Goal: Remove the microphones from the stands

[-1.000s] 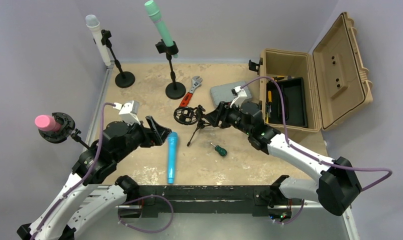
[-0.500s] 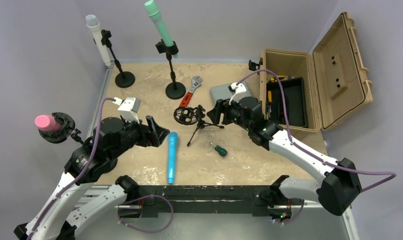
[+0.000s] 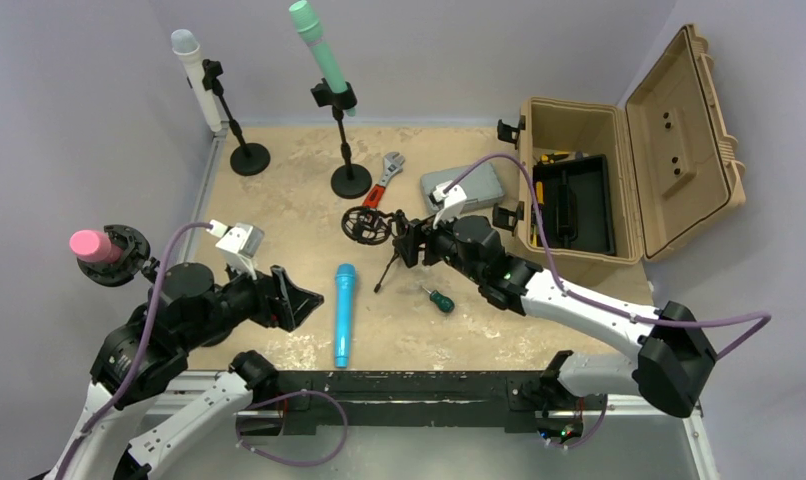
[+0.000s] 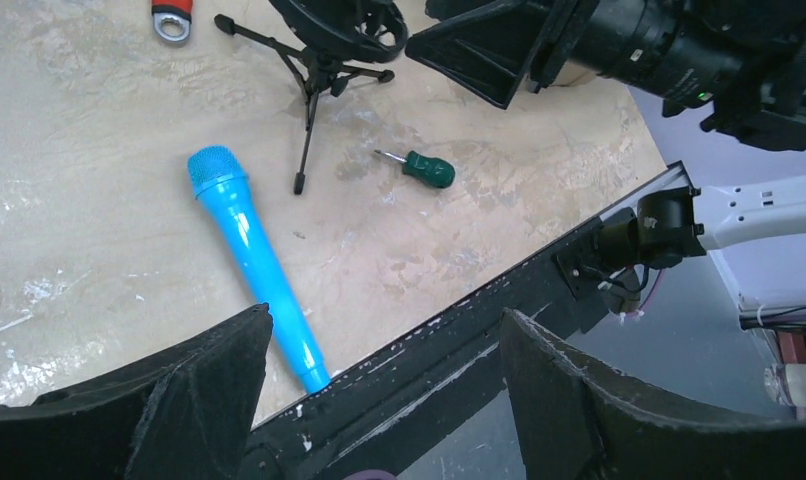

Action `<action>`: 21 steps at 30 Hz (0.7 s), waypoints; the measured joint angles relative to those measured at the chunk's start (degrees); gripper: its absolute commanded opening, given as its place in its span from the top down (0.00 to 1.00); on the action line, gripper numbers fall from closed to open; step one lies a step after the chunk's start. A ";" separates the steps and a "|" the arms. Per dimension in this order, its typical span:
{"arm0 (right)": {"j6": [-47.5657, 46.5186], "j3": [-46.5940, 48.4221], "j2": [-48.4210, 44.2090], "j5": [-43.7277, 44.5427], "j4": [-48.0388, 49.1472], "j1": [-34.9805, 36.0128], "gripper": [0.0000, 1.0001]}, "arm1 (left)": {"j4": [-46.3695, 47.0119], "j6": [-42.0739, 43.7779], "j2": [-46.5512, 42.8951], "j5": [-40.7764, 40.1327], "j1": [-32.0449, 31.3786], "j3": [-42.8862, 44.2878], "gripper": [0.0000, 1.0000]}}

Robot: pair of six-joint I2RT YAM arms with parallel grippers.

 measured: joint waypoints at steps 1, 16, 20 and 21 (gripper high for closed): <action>0.35 -0.68 0.20 0.66 1.29 0.48 0.33 | -0.87 0.00 -0.50 0.09 0.00 0.44 0.18; 1.29 -11.98 3.43 4.22 21.05 0.63 0.35 | -2.21 -1.79 -4.55 -2.97 0.00 -0.13 0.18; 0.90 -13.31 6.43 4.24 26.69 0.63 0.36 | -1.70 -2.43 -4.42 -3.65 0.00 -1.75 0.18; 0.90 -13.40 7.30 4.26 27.74 0.63 0.36 | -1.68 -2.64 -4.09 -3.76 0.00 -1.77 0.18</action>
